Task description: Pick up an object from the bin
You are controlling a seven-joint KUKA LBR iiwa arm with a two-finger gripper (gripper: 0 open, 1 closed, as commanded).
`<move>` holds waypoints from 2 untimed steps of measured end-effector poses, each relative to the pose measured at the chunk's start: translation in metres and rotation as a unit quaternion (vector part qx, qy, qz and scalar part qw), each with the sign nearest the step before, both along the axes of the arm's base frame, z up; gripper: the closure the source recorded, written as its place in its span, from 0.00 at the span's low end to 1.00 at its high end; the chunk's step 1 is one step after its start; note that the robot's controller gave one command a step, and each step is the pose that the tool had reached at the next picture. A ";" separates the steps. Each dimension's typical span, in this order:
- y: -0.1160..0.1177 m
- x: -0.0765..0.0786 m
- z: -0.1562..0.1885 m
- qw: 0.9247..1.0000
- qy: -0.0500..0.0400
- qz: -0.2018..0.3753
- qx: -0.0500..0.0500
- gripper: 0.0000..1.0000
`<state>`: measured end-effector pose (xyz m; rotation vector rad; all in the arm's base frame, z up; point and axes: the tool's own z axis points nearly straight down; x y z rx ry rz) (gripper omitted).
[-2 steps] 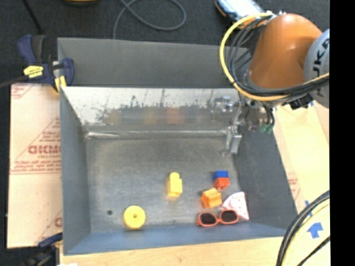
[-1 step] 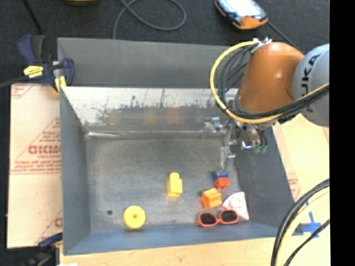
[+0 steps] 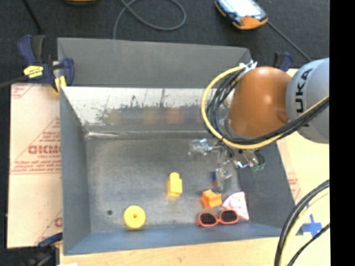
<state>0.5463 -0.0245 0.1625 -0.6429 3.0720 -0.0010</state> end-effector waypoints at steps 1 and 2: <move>-0.008 -0.014 -0.014 0.998 0.000 0.067 0.000 0.00; -0.020 -0.014 -0.073 0.984 -0.002 0.179 -0.002 0.00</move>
Offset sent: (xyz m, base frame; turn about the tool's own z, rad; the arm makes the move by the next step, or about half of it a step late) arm -0.0174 -0.0225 -0.0925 -0.3818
